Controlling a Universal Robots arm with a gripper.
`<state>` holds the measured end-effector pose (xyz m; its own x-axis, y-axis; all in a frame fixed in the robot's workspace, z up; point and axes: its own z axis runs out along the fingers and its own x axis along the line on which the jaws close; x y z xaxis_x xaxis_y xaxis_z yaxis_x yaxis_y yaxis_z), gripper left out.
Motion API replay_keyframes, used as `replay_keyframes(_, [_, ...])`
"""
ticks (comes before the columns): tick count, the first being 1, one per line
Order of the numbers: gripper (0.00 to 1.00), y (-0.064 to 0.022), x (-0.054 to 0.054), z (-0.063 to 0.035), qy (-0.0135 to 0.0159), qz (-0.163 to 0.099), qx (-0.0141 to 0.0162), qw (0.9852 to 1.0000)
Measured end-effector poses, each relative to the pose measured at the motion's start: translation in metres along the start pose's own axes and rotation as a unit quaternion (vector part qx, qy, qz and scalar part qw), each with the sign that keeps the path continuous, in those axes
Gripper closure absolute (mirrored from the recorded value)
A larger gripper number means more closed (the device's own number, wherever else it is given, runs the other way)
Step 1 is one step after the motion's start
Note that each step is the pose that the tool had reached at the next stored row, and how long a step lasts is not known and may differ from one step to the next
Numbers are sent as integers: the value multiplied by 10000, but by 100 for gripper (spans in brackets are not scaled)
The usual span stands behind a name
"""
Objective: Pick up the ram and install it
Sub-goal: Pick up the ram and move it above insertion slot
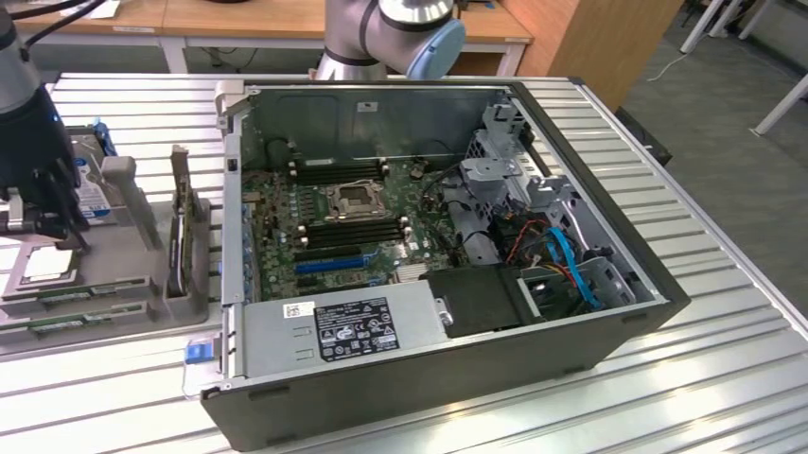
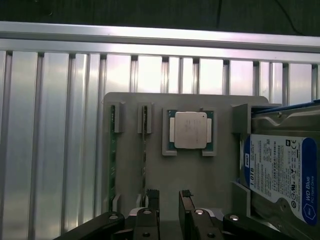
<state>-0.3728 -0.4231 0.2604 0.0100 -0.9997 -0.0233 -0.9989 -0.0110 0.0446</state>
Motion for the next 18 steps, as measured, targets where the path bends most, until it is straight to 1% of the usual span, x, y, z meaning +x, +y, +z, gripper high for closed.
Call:
replay_keyframes(8, [71, -3, 2, 79, 0, 0, 0, 10000])
replay_keyframes(18, [71, -3, 16, 84, 0, 0, 1, 10000])
